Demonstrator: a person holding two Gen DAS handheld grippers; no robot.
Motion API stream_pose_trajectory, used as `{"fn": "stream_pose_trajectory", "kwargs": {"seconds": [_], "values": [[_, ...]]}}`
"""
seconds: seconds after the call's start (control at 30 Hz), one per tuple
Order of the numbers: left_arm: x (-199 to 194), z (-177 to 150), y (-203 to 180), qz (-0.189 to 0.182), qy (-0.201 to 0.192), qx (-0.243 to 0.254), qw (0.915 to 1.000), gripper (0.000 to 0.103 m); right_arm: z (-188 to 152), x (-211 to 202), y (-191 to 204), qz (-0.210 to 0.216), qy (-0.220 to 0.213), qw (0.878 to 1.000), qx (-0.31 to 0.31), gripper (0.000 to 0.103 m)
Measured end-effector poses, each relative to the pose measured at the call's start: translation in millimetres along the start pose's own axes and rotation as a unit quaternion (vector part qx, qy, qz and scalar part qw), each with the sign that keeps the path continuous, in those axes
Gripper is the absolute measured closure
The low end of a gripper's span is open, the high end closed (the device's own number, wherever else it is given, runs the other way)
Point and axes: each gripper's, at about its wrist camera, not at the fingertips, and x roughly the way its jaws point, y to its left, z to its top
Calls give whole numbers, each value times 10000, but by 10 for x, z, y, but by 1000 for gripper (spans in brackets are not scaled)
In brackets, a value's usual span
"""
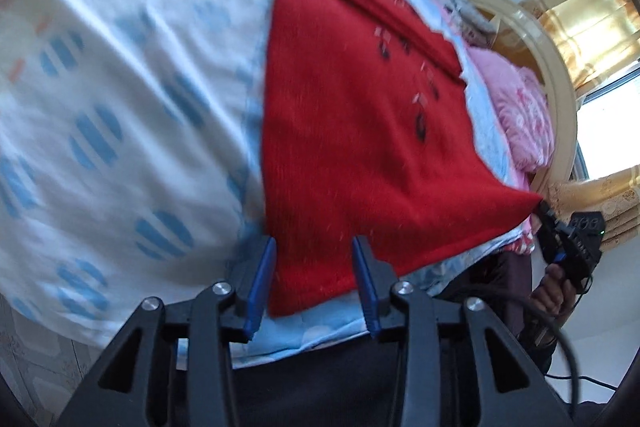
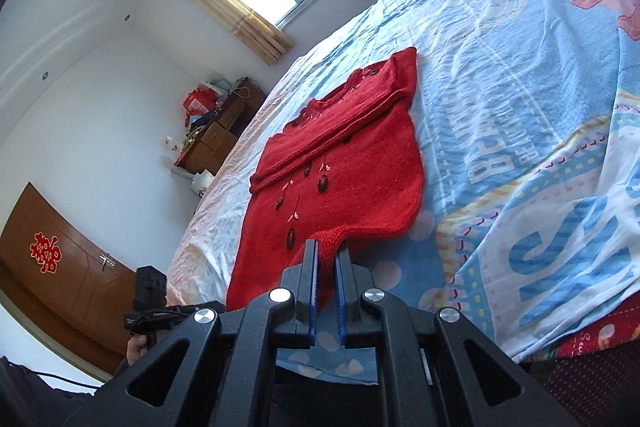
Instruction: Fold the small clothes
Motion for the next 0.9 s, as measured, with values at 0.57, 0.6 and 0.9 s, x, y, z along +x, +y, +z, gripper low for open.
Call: {"fn": "stream_pose_trajectory", "kwargs": {"seconds": [0.57, 0.6, 0.9], "values": [[59, -75, 78, 458, 60, 199, 9987, 57, -45, 44, -52, -22, 114, 9999, 8, 96], [93, -84, 104, 415, 118, 166, 9989, 58, -51, 48, -50, -28, 124, 9999, -2, 96], [-306, -94, -332, 162, -601, 1090, 9921, 96, -24, -11, -18, -17, 2, 10000, -44, 96]]}}
